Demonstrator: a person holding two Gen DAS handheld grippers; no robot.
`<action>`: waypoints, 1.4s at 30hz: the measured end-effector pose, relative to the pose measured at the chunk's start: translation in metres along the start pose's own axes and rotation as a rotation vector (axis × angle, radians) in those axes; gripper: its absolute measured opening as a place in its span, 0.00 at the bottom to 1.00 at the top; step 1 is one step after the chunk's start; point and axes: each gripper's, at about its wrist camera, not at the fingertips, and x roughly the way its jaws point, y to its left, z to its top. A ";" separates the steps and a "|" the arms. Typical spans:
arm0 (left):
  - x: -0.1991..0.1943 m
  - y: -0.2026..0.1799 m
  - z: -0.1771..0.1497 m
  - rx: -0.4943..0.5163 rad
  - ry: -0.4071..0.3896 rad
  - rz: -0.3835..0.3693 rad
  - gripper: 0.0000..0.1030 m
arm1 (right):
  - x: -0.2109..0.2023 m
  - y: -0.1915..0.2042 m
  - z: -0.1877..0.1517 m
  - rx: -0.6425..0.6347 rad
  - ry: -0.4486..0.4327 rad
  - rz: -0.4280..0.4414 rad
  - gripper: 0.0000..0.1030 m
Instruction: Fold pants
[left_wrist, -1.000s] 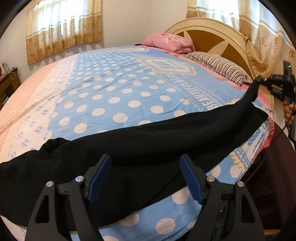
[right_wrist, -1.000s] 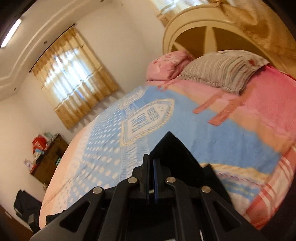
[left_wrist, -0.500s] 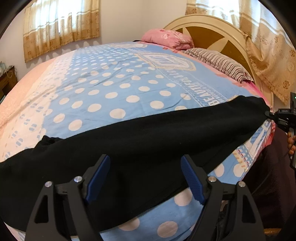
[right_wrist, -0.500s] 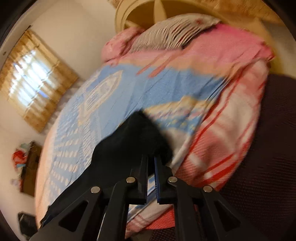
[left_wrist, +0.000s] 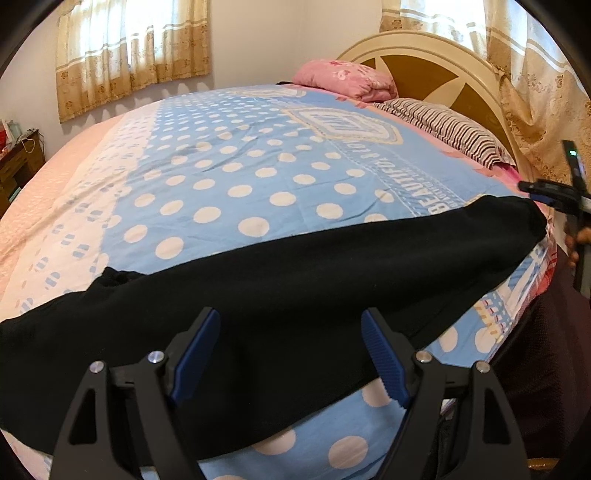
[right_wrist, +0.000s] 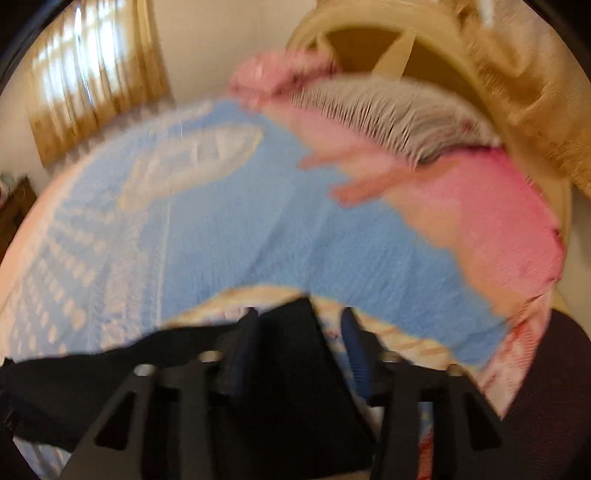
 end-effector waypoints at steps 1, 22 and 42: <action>0.000 0.001 0.000 -0.003 0.001 0.005 0.79 | 0.005 0.001 0.001 0.007 0.016 0.023 0.14; 0.000 0.019 -0.009 -0.029 0.007 0.049 0.79 | -0.089 0.027 -0.059 0.148 -0.300 0.281 0.36; -0.014 0.047 -0.022 -0.108 -0.017 0.077 0.79 | -0.007 0.136 -0.139 0.217 0.008 0.638 0.36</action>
